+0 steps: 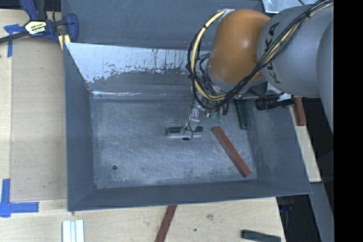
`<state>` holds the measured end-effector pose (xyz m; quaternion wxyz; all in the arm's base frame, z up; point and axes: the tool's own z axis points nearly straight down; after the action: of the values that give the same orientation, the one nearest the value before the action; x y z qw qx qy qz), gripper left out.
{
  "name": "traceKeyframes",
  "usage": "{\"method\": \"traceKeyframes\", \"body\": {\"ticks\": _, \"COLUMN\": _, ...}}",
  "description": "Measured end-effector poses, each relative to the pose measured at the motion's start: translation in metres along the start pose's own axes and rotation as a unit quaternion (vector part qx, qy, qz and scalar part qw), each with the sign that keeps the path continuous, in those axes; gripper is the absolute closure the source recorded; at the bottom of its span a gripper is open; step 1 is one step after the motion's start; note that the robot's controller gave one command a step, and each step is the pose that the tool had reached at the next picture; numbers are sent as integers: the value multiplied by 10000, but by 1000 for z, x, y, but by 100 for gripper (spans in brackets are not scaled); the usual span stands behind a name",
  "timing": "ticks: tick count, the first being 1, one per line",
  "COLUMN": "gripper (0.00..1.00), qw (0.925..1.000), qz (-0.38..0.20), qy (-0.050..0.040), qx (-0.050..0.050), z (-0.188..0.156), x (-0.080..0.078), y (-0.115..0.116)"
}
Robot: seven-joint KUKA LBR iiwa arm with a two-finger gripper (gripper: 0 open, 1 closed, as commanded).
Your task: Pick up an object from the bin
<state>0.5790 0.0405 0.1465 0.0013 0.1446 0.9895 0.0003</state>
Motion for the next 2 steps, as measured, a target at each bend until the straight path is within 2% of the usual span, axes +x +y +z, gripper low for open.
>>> {"method": "traceKeyframes", "body": {"ticks": 1, "gripper": 0, "qw": 9981, "qz": -614, "qy": 0, "qx": 3, "z": 12, "x": 2, "y": 2}}
{"method": "traceKeyframes", "body": {"ticks": 2, "gripper": 0, "qw": 10000, "qz": 95, "qy": -3, "qx": 0, "z": 59, "x": 11, "y": -5}}
